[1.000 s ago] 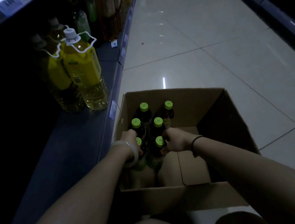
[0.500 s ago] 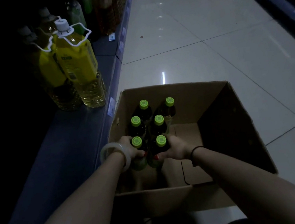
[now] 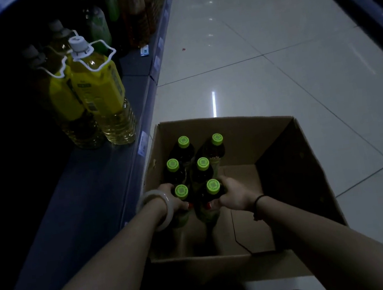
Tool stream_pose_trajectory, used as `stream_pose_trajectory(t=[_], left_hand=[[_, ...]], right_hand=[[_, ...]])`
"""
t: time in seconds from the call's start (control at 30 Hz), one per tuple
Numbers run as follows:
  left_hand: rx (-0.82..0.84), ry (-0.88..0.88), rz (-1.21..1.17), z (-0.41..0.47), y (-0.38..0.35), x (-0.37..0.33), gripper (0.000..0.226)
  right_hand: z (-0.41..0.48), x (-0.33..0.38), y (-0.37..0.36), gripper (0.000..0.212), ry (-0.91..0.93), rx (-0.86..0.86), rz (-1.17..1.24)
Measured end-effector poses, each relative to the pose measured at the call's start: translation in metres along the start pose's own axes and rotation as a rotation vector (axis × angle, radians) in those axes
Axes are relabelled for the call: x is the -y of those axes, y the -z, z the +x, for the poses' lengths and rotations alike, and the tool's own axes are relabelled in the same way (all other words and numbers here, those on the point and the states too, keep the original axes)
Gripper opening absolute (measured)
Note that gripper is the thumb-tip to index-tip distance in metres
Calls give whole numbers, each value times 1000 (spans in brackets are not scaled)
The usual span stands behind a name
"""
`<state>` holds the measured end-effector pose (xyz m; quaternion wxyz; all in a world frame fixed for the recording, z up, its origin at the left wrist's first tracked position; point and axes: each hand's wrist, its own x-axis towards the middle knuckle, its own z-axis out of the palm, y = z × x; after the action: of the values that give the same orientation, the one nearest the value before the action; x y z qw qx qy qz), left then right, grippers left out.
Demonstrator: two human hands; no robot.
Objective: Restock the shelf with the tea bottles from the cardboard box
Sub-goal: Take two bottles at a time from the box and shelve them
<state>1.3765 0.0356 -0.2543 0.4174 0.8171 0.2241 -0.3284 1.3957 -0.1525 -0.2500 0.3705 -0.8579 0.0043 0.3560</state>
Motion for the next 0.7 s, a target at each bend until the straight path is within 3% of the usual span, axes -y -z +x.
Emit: stream_pose_trajectory(t=[0.2, 0.4, 0.57, 0.7], left_hand=[[43, 4, -19, -55, 22, -38, 79], [41, -106, -48, -153, 83, -114, 73], [22, -172, -93, -262, 154, -195, 39], [-15, -206, -120, -349, 217, -257, 30]], right_hand=[[-55, 38, 52, 63, 4, -24, 18], [-147, 126, 125, 52, 48, -17, 41], [-235, 224, 195, 39, 116, -11, 64], [-304, 311, 251, 39, 167, -46, 95]])
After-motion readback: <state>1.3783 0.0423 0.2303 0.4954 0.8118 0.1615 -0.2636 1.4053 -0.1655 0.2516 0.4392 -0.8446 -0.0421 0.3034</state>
